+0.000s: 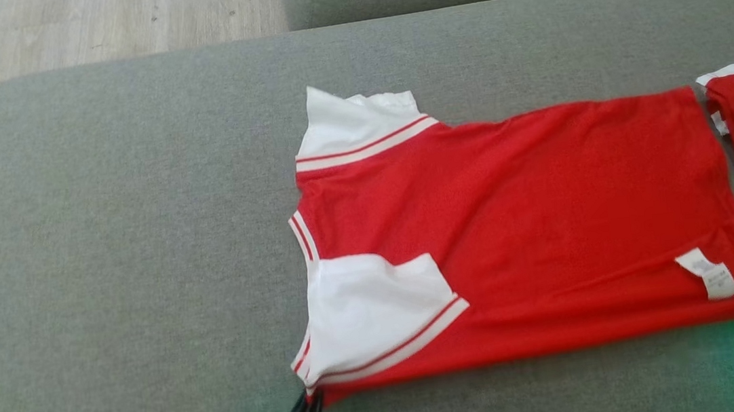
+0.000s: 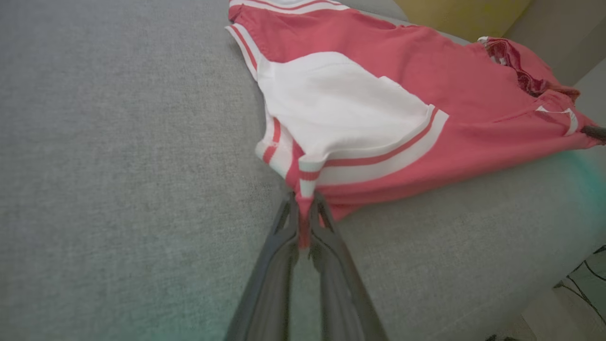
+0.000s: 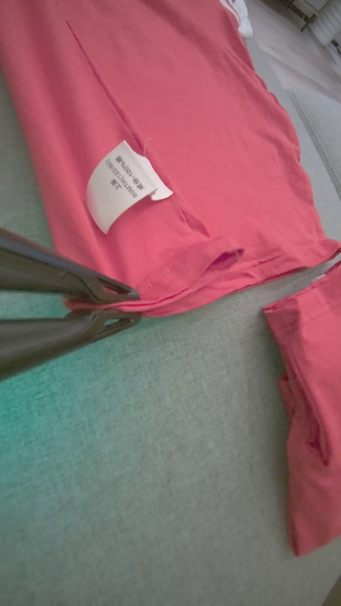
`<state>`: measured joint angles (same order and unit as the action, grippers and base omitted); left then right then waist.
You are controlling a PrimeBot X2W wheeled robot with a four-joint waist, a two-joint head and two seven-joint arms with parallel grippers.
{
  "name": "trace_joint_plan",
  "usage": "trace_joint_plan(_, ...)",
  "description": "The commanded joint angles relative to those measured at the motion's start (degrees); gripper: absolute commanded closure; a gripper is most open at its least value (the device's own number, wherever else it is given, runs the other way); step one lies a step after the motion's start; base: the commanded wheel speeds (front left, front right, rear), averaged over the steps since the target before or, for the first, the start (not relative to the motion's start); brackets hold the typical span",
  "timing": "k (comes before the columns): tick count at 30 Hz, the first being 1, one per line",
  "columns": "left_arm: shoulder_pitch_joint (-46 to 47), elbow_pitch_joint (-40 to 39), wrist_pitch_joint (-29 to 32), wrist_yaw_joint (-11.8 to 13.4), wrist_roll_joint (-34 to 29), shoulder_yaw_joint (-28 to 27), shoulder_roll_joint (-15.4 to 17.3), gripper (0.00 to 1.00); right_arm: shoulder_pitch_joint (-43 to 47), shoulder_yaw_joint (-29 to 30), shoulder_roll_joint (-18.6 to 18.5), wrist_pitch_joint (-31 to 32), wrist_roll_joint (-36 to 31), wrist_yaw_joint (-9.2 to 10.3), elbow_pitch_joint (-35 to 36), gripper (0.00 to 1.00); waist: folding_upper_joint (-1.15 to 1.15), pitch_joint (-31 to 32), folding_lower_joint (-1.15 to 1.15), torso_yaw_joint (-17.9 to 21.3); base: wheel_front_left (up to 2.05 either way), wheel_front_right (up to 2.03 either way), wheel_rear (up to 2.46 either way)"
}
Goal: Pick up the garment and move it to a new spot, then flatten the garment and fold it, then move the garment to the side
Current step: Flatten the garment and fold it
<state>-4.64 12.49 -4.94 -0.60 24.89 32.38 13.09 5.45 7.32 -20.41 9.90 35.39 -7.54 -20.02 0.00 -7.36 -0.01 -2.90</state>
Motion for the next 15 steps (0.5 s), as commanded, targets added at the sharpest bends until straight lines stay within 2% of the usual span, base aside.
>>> trace_joint_plan(1,0.2,-2.3,0.4,0.5,0.5,-1.6,1.2,1.0,0.2,0.2,-1.8,0.1,-0.5,0.05,1.8,1.0,0.0,0.1,0.01,0.1,0.0,0.0,0.0)
trace_joint_plan(2,-0.2,-2.8,1.1,0.7,0.7,-1.5,1.4,1.0,0.3,0.4,-1.6,0.3,-0.7,0.05,2.0,1.0,0.0,0.1,0.01,0.2,0.0,0.0,0.0)
trace_joint_plan(3,-0.4,-3.4,1.7,0.8,0.9,-1.5,1.6,1.0,0.3,0.6,-1.4,0.4,-0.9,0.05,2.2,0.9,0.0,0.1,0.01,0.3,0.0,0.0,0.0)
trace_joint_plan(4,-0.6,-3.7,2.4,0.9,1.0,-1.4,1.8,1.0,0.3,0.8,-1.1,0.6,-1.2,0.05,2.3,0.71,0.0,0.1,0.01,0.4,0.0,0.0,0.0)
trace_joint_plan(6,-0.8,-4.3,4.0,1.1,1.3,-1.2,2.2,1.0,0.2,1.2,-0.8,0.7,-1.9,0.05,2.6,0.0,0.0,0.1,0.01,0.7,0.0,0.0,0.0)
trace_joint_plan(7,-0.9,-4.6,4.9,1.1,1.4,-1.0,2.3,0.84,0.1,1.4,-0.6,0.7,-2.3,0.05,2.7,0.0,0.0,0.1,0.01,0.8,0.0,0.0,0.0)
trace_joint_plan(8,-0.9,-5.1,5.6,1.2,1.5,-0.9,2.5,0.32,0.0,1.5,-0.3,0.8,-2.6,0.05,2.9,0.0,0.0,0.1,0.01,0.9,0.0,0.0,0.0)
trace_joint_plan(9,-0.7,-5.7,6.1,1.4,1.4,-0.9,2.8,0.0,0.0,1.7,-0.1,0.9,-2.9,0.05,3.2,0.0,0.0,0.1,0.01,1.0,0.0,0.0,0.0)
trace_joint_plan(15,3.5,-11.7,8.8,1.7,0.0,-2.5,6.2,0.0,-0.1,1.9,0.7,0.2,-3.4,0.05,7.2,0.0,0.0,-1.0,0.01,1.6,0.0,0.0,0.0)
